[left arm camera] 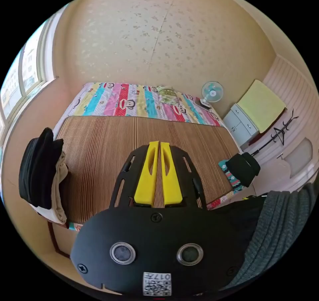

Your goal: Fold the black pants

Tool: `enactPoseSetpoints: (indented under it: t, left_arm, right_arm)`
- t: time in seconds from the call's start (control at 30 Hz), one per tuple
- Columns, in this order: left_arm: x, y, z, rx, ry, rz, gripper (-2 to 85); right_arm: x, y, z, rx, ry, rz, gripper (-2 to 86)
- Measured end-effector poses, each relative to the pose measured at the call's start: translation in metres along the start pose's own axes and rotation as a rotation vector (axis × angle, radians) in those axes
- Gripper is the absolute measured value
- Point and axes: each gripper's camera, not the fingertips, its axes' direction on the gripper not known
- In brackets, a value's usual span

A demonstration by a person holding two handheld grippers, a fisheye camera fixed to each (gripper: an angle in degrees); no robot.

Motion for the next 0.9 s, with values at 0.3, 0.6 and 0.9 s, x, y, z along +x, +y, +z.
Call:
enactPoseSetpoints:
  t: [0.3,0.6,0.9]
  left_arm:
    - [0.175,0.008,0.065,-0.034,0.120,0.154,0.0]
    - [0.278,0.014,0.124,-0.066,0.128,0.079,4.9]
    - [0.351,0.025,0.179,-0.113,0.145,-0.006,3.6]
  right_arm:
    - [0.008,-0.101,-0.060,0.096,-0.223,-0.032,8.1]
    - [-0.047,-0.168,-0.086,-0.045,-0.080,-0.201,7.3]
    - [-0.232,-0.148,-0.152,-0.339,-0.606,-1.106,3.9]
